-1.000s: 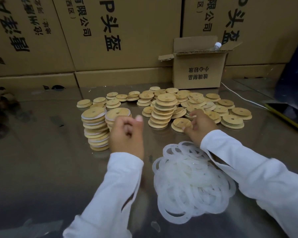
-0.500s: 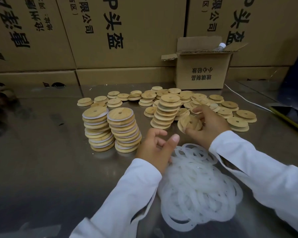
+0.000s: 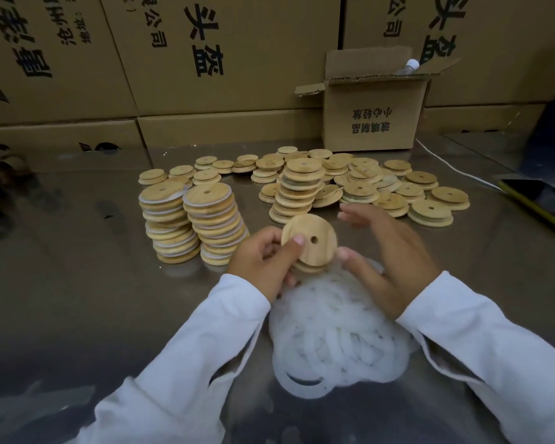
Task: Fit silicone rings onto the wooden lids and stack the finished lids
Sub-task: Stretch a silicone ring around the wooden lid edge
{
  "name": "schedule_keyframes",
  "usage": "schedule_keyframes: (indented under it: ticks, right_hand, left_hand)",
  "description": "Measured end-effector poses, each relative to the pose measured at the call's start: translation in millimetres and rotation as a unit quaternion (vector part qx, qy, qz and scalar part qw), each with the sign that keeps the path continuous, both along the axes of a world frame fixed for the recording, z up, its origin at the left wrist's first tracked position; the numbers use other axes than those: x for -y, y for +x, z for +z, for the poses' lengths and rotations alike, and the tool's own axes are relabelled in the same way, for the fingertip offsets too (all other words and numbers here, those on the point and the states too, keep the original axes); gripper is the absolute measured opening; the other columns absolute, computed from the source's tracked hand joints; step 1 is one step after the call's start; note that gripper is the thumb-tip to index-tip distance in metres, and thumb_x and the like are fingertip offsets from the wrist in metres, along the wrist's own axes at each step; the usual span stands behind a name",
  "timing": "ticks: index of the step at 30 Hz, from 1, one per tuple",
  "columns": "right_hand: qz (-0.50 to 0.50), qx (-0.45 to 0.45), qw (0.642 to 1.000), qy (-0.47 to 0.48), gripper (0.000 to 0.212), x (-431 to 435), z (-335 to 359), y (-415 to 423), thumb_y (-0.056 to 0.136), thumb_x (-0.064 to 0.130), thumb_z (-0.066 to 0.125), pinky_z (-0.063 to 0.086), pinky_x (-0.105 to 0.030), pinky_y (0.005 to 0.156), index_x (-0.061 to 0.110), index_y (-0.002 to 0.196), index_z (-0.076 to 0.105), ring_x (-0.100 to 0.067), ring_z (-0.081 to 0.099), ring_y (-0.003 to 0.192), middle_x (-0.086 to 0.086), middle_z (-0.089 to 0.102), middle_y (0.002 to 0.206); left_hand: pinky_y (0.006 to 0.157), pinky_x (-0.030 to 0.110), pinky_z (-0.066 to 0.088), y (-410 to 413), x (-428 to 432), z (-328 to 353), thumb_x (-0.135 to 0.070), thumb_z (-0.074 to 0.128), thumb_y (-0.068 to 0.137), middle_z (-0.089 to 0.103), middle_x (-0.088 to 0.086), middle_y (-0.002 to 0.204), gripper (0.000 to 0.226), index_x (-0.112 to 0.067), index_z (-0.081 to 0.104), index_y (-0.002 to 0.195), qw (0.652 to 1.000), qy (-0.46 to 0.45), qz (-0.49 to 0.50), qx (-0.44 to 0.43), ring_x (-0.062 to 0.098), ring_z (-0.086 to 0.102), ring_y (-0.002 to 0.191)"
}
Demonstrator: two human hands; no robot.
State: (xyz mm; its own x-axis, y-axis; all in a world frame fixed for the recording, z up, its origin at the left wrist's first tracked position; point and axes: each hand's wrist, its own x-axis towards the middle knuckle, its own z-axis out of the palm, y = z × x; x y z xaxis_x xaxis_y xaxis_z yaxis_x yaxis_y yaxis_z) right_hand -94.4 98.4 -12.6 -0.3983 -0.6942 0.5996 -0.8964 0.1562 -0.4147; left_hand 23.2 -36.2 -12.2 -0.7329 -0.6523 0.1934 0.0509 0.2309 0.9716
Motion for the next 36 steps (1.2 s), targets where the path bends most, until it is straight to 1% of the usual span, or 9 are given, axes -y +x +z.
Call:
schedule_keyframes:
  ticks: [4, 8, 11, 15, 18, 23, 26, 32, 36]
  right_hand:
    - [-0.131, 0.002, 0.986, 0.105, 0.033, -4, -10, -26, 0.088, 0.032, 0.050, 0.038, -0.033, 0.091, 0.020, 0.119, 0.054, -0.022, 0.048, 0.113, 0.000, 0.055, 0.118]
    - [-0.161, 0.048, 0.967, 0.190, 0.024, -3, -15, -37, 0.088, 0.037, 0.049, 0.041, -0.035, 0.087, 0.023, 0.099, 0.065, -0.023, 0.048, 0.102, -0.001, 0.054, 0.095]
    - [-0.156, 0.055, 0.967, 0.194, 0.025, 0, -16, -39, 0.085, 0.043, 0.052, 0.041, -0.035, 0.087, 0.026, 0.095, 0.068, -0.021, 0.047, 0.099, 0.000, 0.052, 0.092]
    - [-0.135, 0.063, 0.966, 0.209, 0.022, 2, -15, -41, 0.079, 0.047, 0.060, 0.039, -0.029, 0.080, 0.032, 0.093, 0.069, -0.018, 0.047, 0.093, 0.002, 0.053, 0.090]
    - [-0.124, 0.099, 0.973, 0.166, 0.001, 1, -13, -39, 0.077, 0.038, 0.067, 0.035, -0.025, 0.074, 0.038, 0.078, 0.066, -0.013, 0.046, 0.088, 0.005, 0.052, 0.087]
    - [-0.118, 0.150, 0.978, 0.082, 0.020, 1, -13, -33, 0.074, 0.025, 0.073, 0.033, -0.008, 0.057, 0.036, 0.069, 0.057, -0.004, 0.053, 0.078, 0.011, 0.057, 0.084]
    - [-0.100, 0.211, 0.972, 0.005, 0.019, 0, -8, -27, 0.074, 0.020, 0.073, 0.037, -0.007, 0.058, 0.029, 0.067, 0.058, 0.001, 0.055, 0.072, 0.014, 0.060, 0.073]
    - [0.028, 0.357, 0.925, -0.124, 0.016, -2, 7, -8, 0.066, 0.011, 0.077, 0.047, -0.011, 0.055, 0.018, 0.065, 0.063, 0.001, 0.055, 0.054, 0.008, 0.063, 0.058]
    - [0.077, 0.404, 0.891, -0.190, 0.017, -3, 15, 0, 0.056, 0.021, 0.072, 0.047, -0.011, 0.055, 0.014, 0.068, 0.062, 0.000, 0.056, 0.055, 0.011, 0.063, 0.056]
  left_hand:
    - [0.038, 0.017, 0.039, -1, 9, 1, -0.021, 0.055, 0.090, 0.053, -0.005, 0.044, 0.023, -0.016, 0.059, 0.068, 0.995, 0.092, 0.036, -0.015, 0.008, 0.051, 0.038]
    - [0.041, 0.028, 0.053, -2, 10, 3, -0.022, 0.053, 0.091, 0.065, 0.004, 0.065, 0.026, -0.019, 0.064, 0.068, 0.971, 0.231, 0.034, -0.041, 0.025, 0.066, 0.061]
    - [0.042, 0.028, 0.054, -1, 6, 3, -0.027, 0.048, 0.093, 0.070, 0.008, 0.063, 0.018, -0.015, 0.058, 0.085, 0.973, 0.230, -0.004, -0.019, 0.029, 0.068, 0.055]
    - [0.043, 0.025, 0.054, -1, 6, 1, -0.028, 0.048, 0.093, 0.067, 0.016, 0.077, 0.018, -0.014, 0.058, 0.086, 0.979, 0.202, -0.004, -0.005, 0.029, 0.068, 0.055]
    - [0.044, 0.025, 0.055, -1, 7, 0, -0.028, 0.049, 0.093, 0.068, 0.014, 0.072, 0.018, -0.015, 0.058, 0.085, 0.980, 0.200, 0.003, -0.018, 0.030, 0.068, 0.055]
    - [0.043, 0.025, 0.054, -2, 10, 0, -0.027, 0.049, 0.093, 0.070, 0.005, 0.060, 0.017, -0.018, 0.059, 0.082, 0.978, 0.207, 0.009, -0.034, 0.031, 0.068, 0.055]
    - [0.042, 0.025, 0.053, -1, 12, -1, -0.028, 0.048, 0.093, 0.070, 0.006, 0.061, 0.017, -0.017, 0.058, 0.085, 0.975, 0.219, 0.001, -0.037, 0.031, 0.068, 0.055]
    - [0.041, 0.025, 0.053, 1, 12, 1, -0.029, 0.047, 0.093, 0.071, 0.011, 0.066, 0.018, -0.014, 0.057, 0.088, 0.974, 0.222, -0.022, -0.035, 0.031, 0.068, 0.055]
    - [0.040, 0.024, 0.052, 3, 11, 4, -0.027, 0.048, 0.093, 0.071, 0.014, 0.070, 0.017, -0.015, 0.060, 0.091, 0.974, 0.221, -0.024, -0.050, 0.031, 0.068, 0.055]
